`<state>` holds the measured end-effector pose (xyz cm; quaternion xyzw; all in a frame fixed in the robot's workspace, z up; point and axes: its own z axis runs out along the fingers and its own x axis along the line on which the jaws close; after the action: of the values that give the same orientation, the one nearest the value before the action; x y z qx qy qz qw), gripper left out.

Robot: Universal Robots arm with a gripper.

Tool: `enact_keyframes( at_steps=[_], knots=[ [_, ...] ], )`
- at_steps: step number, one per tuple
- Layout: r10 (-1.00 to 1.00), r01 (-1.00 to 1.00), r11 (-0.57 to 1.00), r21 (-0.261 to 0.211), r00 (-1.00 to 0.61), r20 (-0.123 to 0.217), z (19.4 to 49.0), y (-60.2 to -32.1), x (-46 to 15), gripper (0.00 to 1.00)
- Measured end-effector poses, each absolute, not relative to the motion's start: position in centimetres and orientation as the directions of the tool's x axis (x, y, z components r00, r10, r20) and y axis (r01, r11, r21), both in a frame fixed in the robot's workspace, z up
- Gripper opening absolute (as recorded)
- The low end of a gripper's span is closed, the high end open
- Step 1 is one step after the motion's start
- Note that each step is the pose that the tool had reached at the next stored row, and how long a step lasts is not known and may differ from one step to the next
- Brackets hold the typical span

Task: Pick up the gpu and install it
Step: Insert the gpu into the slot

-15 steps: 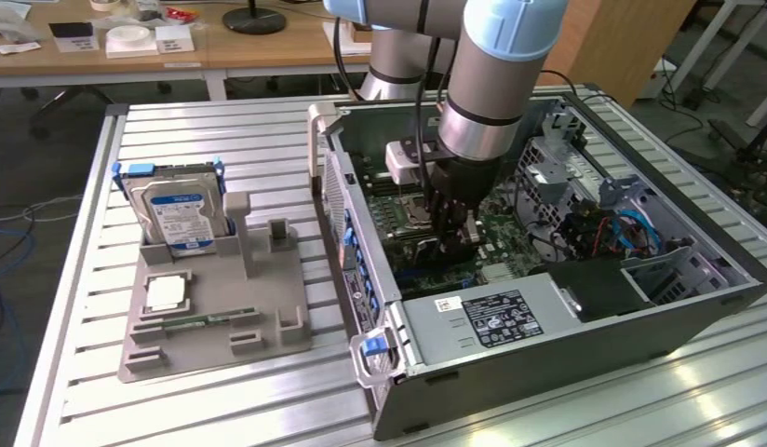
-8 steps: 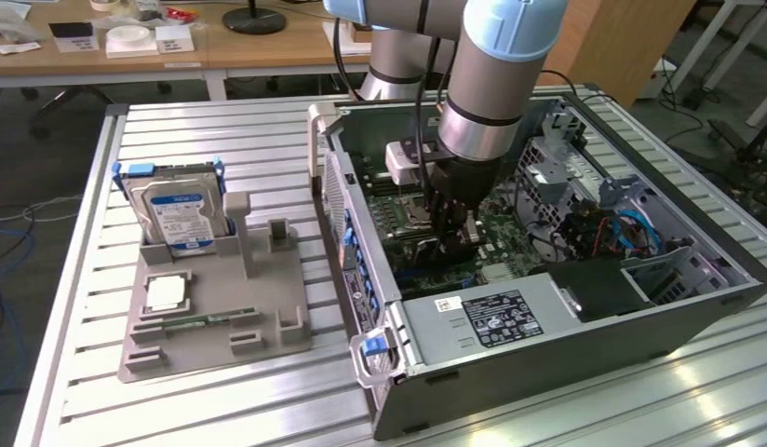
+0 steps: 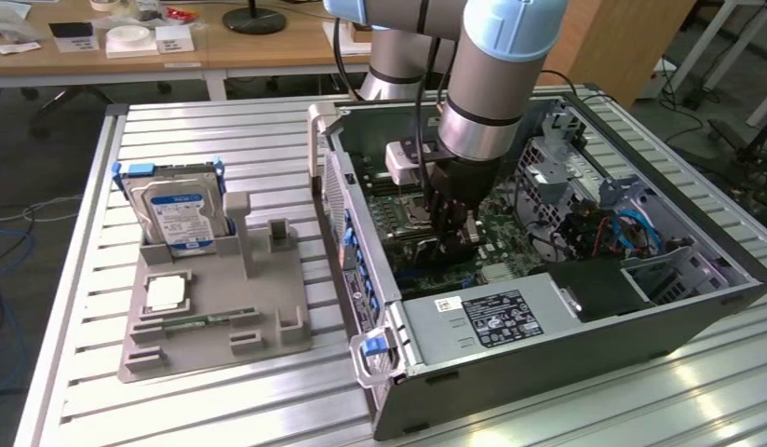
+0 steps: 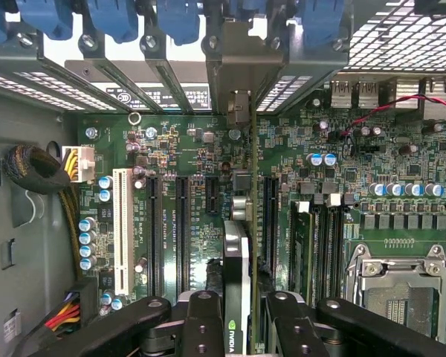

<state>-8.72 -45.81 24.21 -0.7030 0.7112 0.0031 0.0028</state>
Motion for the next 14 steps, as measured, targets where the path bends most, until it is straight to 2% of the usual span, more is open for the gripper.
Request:
enact_keyframes(
  at_steps=[14],
  knots=[
    [-1.000, -1.000, 0.011, 0.000, -0.011, -0.008, 24.15, -45.81, -8.72, 0.27]
  ],
)
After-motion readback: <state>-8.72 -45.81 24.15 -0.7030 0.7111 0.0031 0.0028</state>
